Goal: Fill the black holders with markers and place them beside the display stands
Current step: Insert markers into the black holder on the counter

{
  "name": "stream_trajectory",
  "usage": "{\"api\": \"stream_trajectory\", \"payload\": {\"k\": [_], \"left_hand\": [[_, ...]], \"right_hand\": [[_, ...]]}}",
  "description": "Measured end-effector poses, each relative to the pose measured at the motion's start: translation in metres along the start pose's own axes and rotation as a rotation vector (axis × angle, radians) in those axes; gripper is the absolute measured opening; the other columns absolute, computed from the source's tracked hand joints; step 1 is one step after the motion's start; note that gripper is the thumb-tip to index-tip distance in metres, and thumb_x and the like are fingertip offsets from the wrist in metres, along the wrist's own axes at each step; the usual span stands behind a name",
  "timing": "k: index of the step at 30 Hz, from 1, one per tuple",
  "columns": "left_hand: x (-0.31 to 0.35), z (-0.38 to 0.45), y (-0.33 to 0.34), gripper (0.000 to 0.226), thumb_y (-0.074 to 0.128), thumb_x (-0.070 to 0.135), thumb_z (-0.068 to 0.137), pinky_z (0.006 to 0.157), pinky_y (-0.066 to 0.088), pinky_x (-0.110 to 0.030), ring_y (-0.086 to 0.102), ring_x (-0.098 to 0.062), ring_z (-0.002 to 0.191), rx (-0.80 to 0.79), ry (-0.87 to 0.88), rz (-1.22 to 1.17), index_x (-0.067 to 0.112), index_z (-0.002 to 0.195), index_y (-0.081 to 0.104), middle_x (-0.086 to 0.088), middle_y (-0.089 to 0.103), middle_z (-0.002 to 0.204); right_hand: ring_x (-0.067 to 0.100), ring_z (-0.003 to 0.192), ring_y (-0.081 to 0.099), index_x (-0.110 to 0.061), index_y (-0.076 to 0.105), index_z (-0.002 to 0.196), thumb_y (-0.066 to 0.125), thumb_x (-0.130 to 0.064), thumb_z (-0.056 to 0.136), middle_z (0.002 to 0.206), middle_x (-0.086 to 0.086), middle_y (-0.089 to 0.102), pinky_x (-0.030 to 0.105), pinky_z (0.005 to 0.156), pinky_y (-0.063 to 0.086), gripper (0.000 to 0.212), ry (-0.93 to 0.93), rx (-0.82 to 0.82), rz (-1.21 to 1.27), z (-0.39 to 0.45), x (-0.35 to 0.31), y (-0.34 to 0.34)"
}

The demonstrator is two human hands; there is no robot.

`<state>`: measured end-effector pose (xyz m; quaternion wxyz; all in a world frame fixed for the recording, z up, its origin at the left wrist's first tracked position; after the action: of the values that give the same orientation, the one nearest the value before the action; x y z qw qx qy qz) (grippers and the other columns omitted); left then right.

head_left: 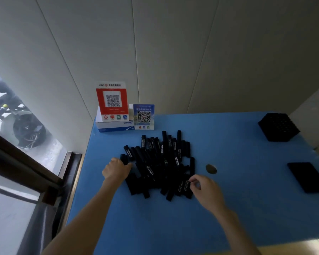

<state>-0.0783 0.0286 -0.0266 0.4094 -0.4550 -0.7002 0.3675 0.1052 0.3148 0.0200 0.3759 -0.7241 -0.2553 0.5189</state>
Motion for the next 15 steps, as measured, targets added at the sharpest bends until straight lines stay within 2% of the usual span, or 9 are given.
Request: {"api": "stream_trajectory", "payload": {"k": [4, 7, 9, 11, 15], "left_hand": [[-0.005, -0.001, -0.007, 0.029, 0.050, 0.024, 0.096, 0.071, 0.043, -0.037, 0.058, -0.032, 0.092, 0.014, 0.004, -0.004, 0.001, 0.113, 0.053, -0.015, 0.062, 0.109], [-0.015, -0.015, -0.011, 0.017, 0.049, 0.013, 0.091, 0.063, 0.039, -0.037, 0.050, -0.028, 0.076, 0.046, -0.021, -0.175, 0.001, 0.103, 0.049, -0.013, 0.055, 0.089], [-0.020, -0.031, -0.009, 0.013, 0.050, 0.012, 0.087, 0.056, 0.035, -0.035, 0.048, -0.026, 0.066, 0.091, -0.012, -0.252, 0.003, 0.096, 0.046, -0.011, 0.053, 0.078], [-0.025, -0.049, -0.001, 0.015, 0.052, 0.017, 0.088, 0.051, 0.032, -0.033, 0.048, -0.023, 0.062, 0.106, 0.012, -0.269, 0.004, 0.093, 0.047, -0.010, 0.053, 0.074], [-0.034, -0.078, 0.019, 0.030, 0.053, 0.038, 0.092, 0.054, 0.035, -0.032, 0.048, -0.019, 0.064, 0.069, 0.013, -0.224, 0.008, 0.086, 0.051, -0.004, 0.054, 0.074]], "right_hand": [[-0.003, 0.079, 0.061, -0.028, 0.066, 0.100, 0.061, -0.024, 0.094, 0.091, -0.020, 0.064, 0.018, 0.068, 0.051, 0.009, -0.001, -0.007, 0.005, -0.001, 0.011, -0.001], [-0.001, 0.078, 0.062, -0.028, 0.066, 0.101, 0.060, -0.024, 0.094, 0.091, -0.022, 0.063, 0.022, 0.069, 0.055, 0.010, -0.006, -0.011, 0.010, 0.003, 0.012, 0.001], [-0.001, 0.079, 0.062, -0.028, 0.066, 0.102, 0.059, -0.024, 0.094, 0.092, -0.020, 0.065, 0.022, 0.067, 0.054, 0.011, -0.010, -0.021, 0.014, 0.007, 0.009, 0.005], [-0.003, 0.079, 0.061, -0.027, 0.066, 0.103, 0.059, -0.023, 0.095, 0.093, -0.018, 0.066, 0.016, 0.061, 0.048, 0.012, -0.010, -0.034, 0.000, 0.011, 0.004, 0.008], [-0.003, 0.074, 0.060, -0.028, 0.065, 0.100, 0.059, -0.022, 0.094, 0.090, -0.018, 0.066, 0.012, 0.056, 0.042, 0.011, 0.015, -0.043, 0.003, 0.018, 0.001, 0.013]]}}
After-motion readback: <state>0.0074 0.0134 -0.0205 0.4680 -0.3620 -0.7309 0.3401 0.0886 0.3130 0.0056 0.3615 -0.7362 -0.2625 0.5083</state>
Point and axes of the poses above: each hand's wrist, its own z-axis towards the middle knuckle, its own y-axis out of the palm, x = y × z, the point moved 2 cm from there along z, towards the middle knuckle
